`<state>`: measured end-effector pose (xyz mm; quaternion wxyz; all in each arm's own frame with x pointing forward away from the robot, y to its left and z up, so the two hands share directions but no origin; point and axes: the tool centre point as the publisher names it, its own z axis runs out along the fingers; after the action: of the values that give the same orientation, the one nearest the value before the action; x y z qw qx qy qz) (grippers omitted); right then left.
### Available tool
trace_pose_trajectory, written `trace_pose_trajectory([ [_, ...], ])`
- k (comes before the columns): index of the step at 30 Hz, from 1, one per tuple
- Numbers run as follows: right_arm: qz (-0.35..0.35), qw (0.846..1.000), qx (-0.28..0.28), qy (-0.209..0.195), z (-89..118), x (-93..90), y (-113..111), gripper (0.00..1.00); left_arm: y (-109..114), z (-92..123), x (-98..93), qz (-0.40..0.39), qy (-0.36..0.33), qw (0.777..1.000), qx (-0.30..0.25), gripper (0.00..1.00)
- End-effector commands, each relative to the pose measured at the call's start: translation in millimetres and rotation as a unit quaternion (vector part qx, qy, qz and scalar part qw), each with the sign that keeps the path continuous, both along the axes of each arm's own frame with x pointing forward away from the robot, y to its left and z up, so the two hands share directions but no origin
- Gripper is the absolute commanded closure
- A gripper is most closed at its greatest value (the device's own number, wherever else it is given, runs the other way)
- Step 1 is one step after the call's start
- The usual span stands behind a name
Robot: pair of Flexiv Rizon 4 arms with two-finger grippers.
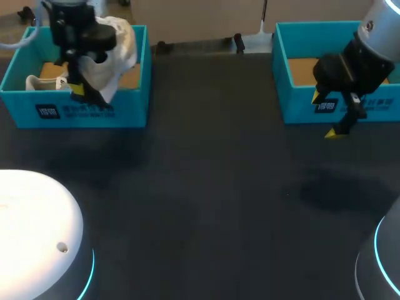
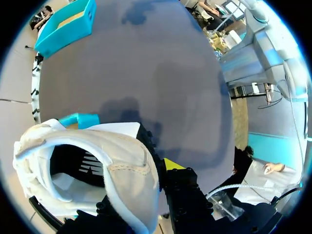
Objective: Take the shoe out of the shoebox, open the shoe tongue, remove and reinsert the insole, then place the shoe into the shoebox
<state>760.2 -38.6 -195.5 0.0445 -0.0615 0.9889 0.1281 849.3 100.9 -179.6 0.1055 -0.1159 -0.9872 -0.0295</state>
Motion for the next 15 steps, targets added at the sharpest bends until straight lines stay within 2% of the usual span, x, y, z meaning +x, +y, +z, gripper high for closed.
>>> trace_pose_trajectory([
  [1,-0.001,1.0,-0.002,0.0,-1,1.0,1,0.0,36,-3,15.8,-0.001,-0.002,1.0,-0.011,1.0],
  [11,-0.001,1.0,-0.002,0.0,-1,1.0,1,0.0,105,-1,52.7,0.022,-0.021,0.999,-0.02,1.0],
  [15,-0.001,1.0,-0.002,0.0,-1,1.0,1,0.0,130,-3,67.7,0.002,-0.036,0.999,-0.027,1.0],
])
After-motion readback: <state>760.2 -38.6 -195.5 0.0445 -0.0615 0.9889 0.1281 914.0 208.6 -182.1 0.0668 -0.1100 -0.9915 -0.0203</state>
